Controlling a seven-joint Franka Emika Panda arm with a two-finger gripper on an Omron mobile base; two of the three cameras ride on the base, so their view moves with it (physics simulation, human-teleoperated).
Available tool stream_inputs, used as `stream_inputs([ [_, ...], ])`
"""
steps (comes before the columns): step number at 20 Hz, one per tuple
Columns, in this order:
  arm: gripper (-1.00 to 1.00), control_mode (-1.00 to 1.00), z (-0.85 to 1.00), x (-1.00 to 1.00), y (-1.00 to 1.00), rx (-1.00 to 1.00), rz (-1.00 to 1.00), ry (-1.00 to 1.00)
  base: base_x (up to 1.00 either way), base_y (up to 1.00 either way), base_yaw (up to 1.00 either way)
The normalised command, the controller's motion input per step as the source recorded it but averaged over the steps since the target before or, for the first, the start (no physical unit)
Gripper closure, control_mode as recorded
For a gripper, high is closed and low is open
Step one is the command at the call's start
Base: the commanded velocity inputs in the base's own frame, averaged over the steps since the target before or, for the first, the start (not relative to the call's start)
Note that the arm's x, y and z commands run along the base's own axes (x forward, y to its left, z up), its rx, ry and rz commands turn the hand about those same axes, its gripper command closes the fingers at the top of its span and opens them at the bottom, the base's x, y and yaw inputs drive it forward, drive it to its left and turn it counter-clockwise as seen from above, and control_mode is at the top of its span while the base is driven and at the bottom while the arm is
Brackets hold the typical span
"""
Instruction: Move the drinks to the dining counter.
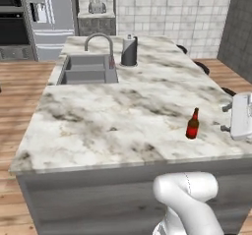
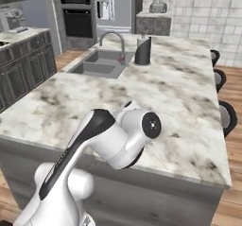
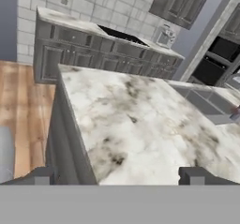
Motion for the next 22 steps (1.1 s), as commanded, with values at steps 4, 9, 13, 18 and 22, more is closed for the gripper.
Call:
stream_inputs([
  [4,-1.00,1.00,0.00,0.00,0.00,0.00,0.00,0.00,-0.86,0.07,0.13],
  [9,-1.00,1.00,0.00,0.00,0.00,0.00,0.00,0.00,-0.28,0.56,0.26],
  [13,-1.00,1.00,0.00,0.00,0.00,0.00,0.00,0.00,0.24,0.74,0.56],
  [18,-1.00,1.00,0.00,0.00,0.00,0.00,0.00,0.00,0.18,0.64,0.74],
  [22,-1.00,1.00,0.00,0.00,0.00,0.00,0.00,0.00,0.11,0.52,0.78],
])
